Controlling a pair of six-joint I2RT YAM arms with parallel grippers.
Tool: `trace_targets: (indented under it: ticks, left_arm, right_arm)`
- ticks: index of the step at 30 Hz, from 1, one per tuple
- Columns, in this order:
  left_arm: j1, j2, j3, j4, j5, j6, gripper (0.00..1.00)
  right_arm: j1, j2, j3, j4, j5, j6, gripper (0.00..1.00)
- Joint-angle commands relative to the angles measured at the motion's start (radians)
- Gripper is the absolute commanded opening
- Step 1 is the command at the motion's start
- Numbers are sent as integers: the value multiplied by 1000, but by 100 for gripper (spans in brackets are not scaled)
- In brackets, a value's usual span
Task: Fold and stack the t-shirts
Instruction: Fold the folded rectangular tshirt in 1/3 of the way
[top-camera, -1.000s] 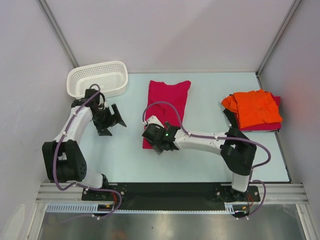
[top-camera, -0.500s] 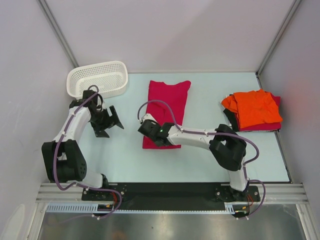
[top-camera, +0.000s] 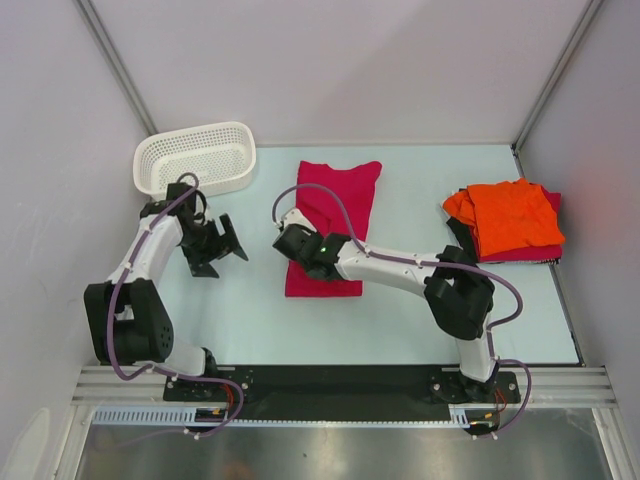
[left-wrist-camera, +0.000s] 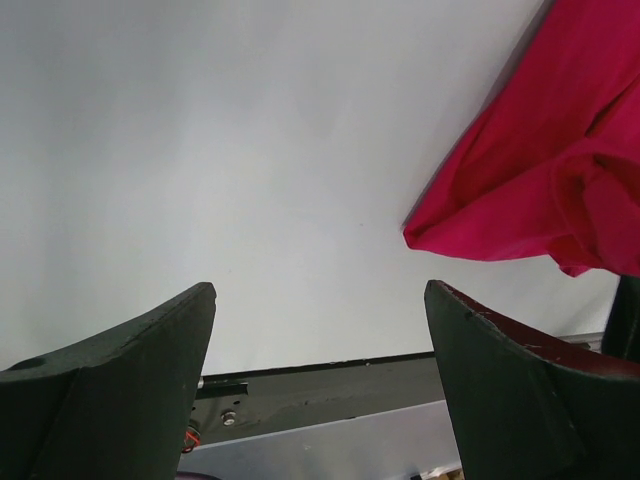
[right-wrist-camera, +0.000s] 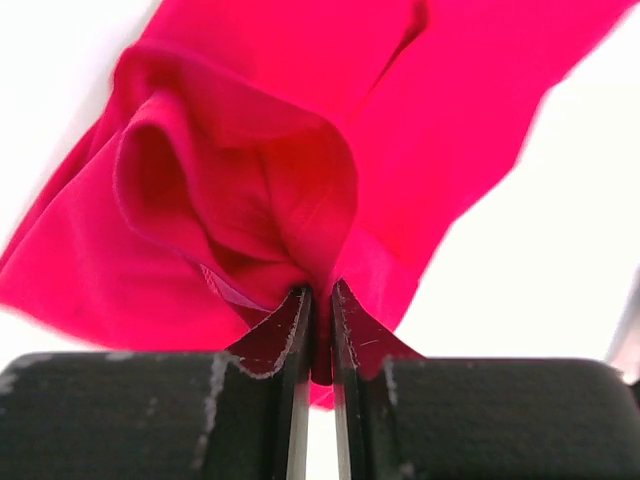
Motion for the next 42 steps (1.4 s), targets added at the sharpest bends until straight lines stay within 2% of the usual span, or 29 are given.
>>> trace_targets:
  ticks: [1,3,5,6,9,13,16,17,18,20,21,22,23,24,25,26,28,29,31,32,36,40,42]
  left_arm:
    - [8,-23,-17,13,13,23,91]
    - [9,-26,-26,13,19,27,91]
    - [7,-32,-38,15,28,28,91]
    - [9,-34,-40,15,33,33,91]
    - [8,-43,-52,16,39,39,92]
    - [9,-46,-64,19,47,43,93]
    - [9,-51,-71,28,54,40,93]
    - [9,-49,-71,31,57,40,93]
    - [9,-51,-74,34,66,39,93]
    - [9,-45,-77,42,76,39,93]
    - [9,-45,-78,45,82,37,92]
    - [8,-45,-80,54,91,40,89]
    - [7,-48,-83,65,109,43,69]
    - [9,-52,-87,79,134,45,41]
    - [8,-67,-92,111,177,39,4]
    - [1,-75,-95,134,204,25,0]
    - [-12,-80,-86,189,247,10,0]
    - [-37,-69,-74,197,254,-1,0]
    - [-66,-39,-32,222,264,-9,0]
    - [-109,6,-17,231,270,-24,0]
    - [-195,132,92,290,274,-67,0]
    - [-278,271,207,312,292,-102,0]
    - [-298,349,266,312,301,-108,0]
  right_arm:
    - [-8,-3,60,82,216,-91,13]
    - [-14,52,80,99,341,-116,14]
    - [-26,118,126,99,422,-139,39]
    - [-34,140,143,99,483,-139,57]
    - [-63,213,215,44,560,-146,100]
    - [-81,212,307,-125,580,1,100]
    - [-89,104,287,-154,479,107,100]
    - [-92,73,269,-157,401,146,100]
    - [-95,40,222,-156,354,162,98]
    - [-103,-75,154,-101,194,167,80]
    - [-104,-122,78,-69,142,174,31]
    - [-110,-202,37,-12,88,176,0]
    - [-118,-246,8,5,-3,214,0]
    - [-129,-282,-22,39,-82,213,0]
    - [-161,-314,-79,79,-152,229,0]
    - [-178,-370,-101,93,-250,252,0]
    - [-239,-409,-159,132,-346,315,0]
    - [-261,-428,-185,154,-453,329,0]
    - [-300,-423,-243,198,-535,373,0]
    - [-323,-396,-251,208,-625,378,0]
    - [-342,-290,-251,216,-743,398,0]
    - [-380,-199,-256,298,-953,466,0]
    - [-399,-154,-257,340,-1001,512,0]
